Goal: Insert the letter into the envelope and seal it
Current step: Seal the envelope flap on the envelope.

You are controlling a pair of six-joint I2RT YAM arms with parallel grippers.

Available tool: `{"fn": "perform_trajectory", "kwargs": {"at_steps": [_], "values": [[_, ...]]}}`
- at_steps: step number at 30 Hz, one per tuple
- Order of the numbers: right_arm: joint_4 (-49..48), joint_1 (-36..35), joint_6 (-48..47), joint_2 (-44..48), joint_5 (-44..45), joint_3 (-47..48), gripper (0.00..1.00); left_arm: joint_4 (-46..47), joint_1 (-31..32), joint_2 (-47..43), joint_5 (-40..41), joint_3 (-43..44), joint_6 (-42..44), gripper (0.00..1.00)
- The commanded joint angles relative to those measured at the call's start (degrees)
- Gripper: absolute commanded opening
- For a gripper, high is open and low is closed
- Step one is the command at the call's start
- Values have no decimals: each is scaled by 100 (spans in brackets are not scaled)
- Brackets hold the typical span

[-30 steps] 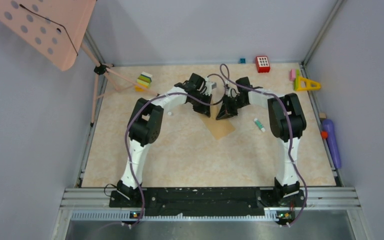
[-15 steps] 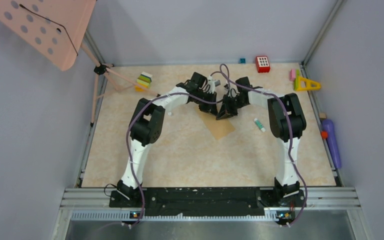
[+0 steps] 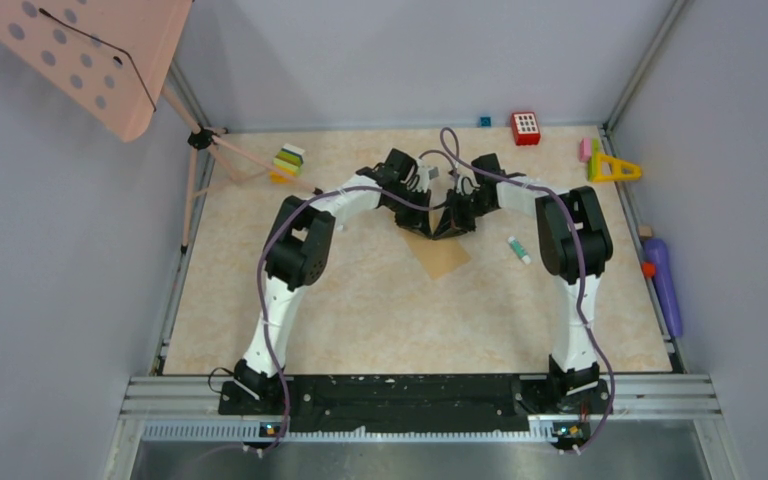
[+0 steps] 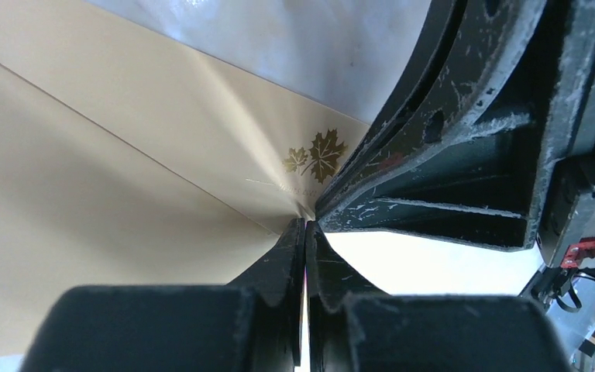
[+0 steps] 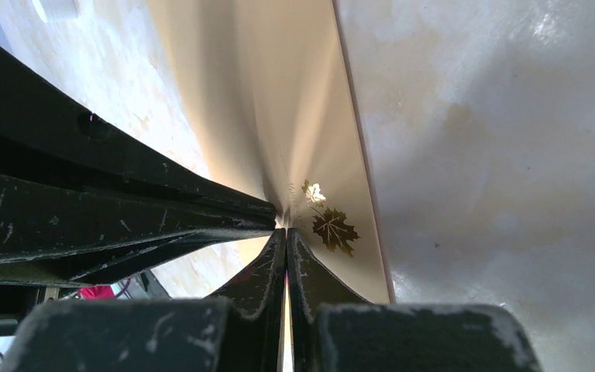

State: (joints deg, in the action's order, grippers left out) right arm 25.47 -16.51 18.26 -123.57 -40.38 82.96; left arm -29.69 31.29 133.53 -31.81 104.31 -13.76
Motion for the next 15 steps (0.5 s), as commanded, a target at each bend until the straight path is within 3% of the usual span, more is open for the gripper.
{"fn": "perform_trajectory", "kwargs": {"at_steps": [1, 15], "values": [[130, -73, -180, -46, 688, -52, 0, -94, 19, 286, 790, 274, 115, 5], [177, -78, -213, -18, 707, -43, 0, -138, -165, 171, 1125, 282, 144, 4]]}}
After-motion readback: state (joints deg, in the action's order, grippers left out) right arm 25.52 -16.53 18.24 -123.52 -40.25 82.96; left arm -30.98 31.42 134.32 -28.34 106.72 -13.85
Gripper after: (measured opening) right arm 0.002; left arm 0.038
